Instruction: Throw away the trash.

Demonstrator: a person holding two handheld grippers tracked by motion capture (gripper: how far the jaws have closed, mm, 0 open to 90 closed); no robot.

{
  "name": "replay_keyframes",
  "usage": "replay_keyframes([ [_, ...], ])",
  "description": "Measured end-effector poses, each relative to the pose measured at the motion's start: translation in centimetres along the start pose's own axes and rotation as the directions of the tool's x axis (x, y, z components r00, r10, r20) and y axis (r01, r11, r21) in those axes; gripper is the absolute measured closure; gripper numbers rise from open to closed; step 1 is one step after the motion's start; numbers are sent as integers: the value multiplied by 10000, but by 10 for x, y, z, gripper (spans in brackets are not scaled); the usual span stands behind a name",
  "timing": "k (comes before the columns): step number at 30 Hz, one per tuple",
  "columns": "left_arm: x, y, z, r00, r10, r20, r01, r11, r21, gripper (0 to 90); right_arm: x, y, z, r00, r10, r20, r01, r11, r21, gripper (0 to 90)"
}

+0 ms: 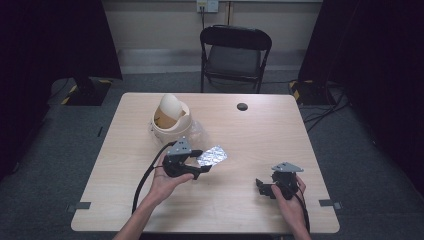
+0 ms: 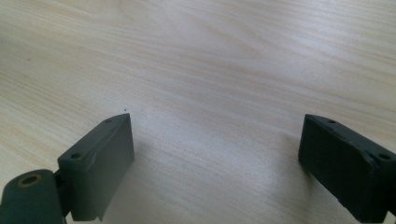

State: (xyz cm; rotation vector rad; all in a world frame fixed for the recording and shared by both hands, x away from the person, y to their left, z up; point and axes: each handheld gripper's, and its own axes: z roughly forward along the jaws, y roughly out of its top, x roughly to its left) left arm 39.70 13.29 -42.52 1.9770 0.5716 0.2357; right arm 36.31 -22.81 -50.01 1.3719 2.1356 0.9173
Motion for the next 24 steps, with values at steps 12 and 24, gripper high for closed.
replay_keyframes([
  [12,14,-1,-32,9984,-165,-550,154,9997,-214,341,0,0,0,10000,2,0,-2,10000,-1,95],
  [24,25,-4,-57,9958,-283,-873,245,9987,-442,341,0,0,0,10000,3,-2,-3,10000,-2,95],
])
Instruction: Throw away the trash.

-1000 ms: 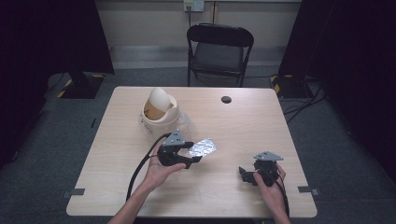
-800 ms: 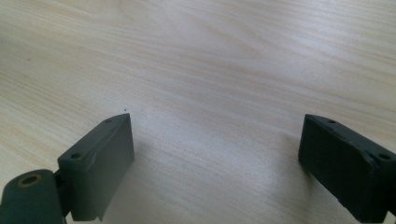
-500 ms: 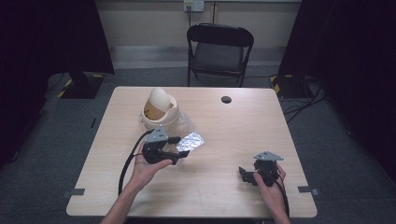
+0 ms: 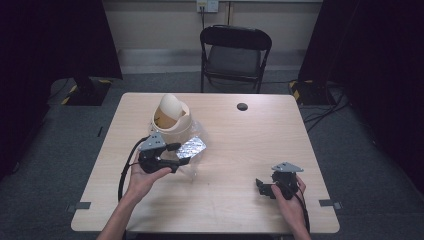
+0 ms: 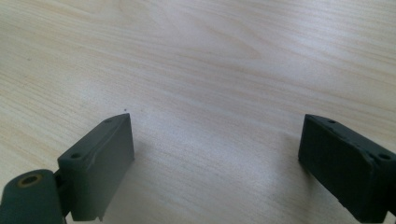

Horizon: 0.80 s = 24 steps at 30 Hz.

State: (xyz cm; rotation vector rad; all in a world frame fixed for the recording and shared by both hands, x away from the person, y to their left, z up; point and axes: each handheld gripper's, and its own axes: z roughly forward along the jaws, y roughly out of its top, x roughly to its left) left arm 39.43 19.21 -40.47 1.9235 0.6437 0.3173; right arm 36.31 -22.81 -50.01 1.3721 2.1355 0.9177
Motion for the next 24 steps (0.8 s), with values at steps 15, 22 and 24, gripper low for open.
replay_keyframes([
  [15,21,1,-36,9981,-167,-589,148,9994,-328,341,0,0,0,10000,-2,1,2,10000,0,95],
  [22,29,1,-48,9965,-288,-786,253,9986,-461,341,0,0,0,10000,0,3,0,10000,-1,95],
  [24,31,2,-51,9959,-264,-869,229,9989,-410,341,0,0,0,10000,0,3,0,10000,0,95],
])
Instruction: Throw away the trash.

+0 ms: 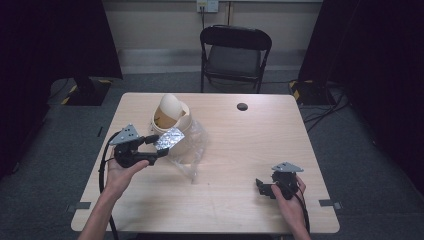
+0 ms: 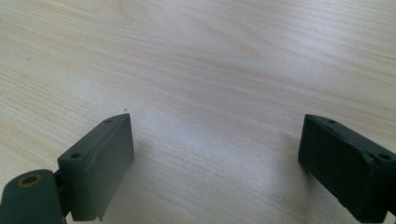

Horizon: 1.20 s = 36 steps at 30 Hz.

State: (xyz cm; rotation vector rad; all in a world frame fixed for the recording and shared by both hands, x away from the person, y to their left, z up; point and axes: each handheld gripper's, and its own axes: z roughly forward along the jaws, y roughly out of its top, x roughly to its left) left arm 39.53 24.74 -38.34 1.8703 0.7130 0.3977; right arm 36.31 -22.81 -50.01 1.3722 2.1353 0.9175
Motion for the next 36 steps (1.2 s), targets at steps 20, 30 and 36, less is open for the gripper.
replay_keyframes([
  [20,45,11,-3,9965,-228,-801,289,9967,759,342,0,0,0,10000,0,-2,0,10000,1,95],
  [30,54,14,7,9940,-366,-1033,476,9932,1060,341,0,0,0,10000,-1,-2,1,10000,0,95],
  [36,55,21,10,9940,-346,-1034,443,9947,933,341,0,0,0,10000,-1,-2,1,10000,0,95],
])
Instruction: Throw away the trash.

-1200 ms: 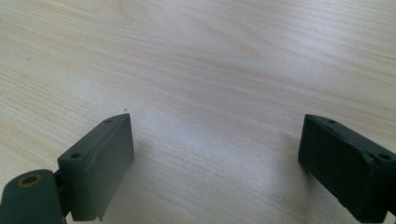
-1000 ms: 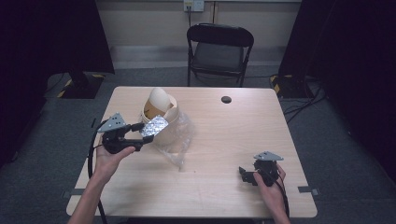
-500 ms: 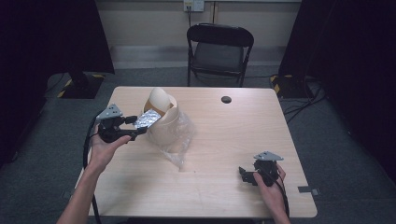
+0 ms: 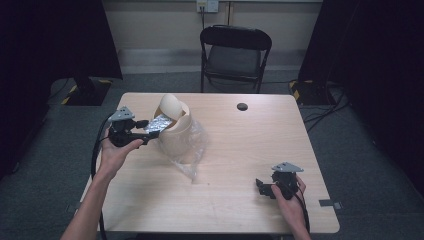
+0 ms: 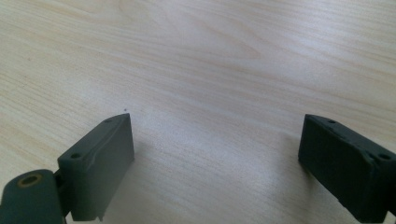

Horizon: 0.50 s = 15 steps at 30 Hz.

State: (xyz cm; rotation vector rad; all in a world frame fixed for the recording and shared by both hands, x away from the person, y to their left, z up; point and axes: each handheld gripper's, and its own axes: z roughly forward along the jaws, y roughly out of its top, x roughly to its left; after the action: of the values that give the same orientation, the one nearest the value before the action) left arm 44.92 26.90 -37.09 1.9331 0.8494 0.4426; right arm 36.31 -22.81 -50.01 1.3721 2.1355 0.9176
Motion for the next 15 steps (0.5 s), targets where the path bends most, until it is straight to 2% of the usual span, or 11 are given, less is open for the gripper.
replay_keyframes([
  [5,1,2,2,10000,-95,-27,95,9997,-208,342,0,0,0,10000,1,-1,-1,10000,0,95],
  [9,2,2,8,9999,-128,-81,128,9999,-78,342,0,0,0,10000,0,-1,0,10000,-1,95],
  [13,3,3,11,9996,-275,-77,273,9991,-337,343,0,0,0,10000,2,0,-2,10000,1,95],
  [15,4,4,13,9996,-255,-151,252,9994,-229,343,0,0,0,10000,2,-1,-2,10000,2,95],
])
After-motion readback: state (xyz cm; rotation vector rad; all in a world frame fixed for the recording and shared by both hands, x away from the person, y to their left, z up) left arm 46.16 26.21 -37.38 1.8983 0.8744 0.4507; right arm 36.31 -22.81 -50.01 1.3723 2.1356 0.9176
